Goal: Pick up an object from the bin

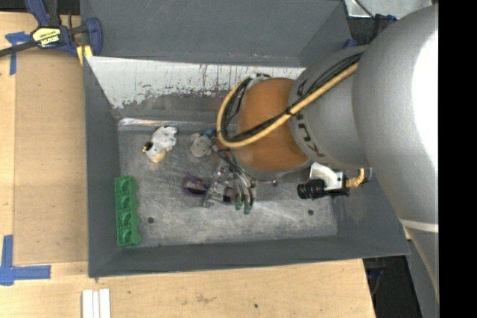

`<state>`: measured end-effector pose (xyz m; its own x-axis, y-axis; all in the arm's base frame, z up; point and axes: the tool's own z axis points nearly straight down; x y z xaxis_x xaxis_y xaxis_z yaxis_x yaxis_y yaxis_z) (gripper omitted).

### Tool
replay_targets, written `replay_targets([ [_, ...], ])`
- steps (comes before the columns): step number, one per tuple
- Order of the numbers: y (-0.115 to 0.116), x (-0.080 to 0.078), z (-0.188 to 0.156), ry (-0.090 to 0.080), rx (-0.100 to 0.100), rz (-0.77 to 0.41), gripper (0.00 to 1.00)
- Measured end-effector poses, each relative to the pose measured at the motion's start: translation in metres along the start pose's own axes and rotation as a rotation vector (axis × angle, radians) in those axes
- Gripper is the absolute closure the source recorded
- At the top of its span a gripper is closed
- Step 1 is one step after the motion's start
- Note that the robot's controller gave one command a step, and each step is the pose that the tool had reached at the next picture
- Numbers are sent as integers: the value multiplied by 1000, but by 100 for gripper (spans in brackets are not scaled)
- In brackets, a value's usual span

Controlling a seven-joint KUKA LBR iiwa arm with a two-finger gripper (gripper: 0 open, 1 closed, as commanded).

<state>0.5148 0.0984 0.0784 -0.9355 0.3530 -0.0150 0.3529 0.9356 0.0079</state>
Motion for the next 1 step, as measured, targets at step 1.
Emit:
replay_targets([
  [1, -2, 3, -14, 18, 10, 0, 100],
])
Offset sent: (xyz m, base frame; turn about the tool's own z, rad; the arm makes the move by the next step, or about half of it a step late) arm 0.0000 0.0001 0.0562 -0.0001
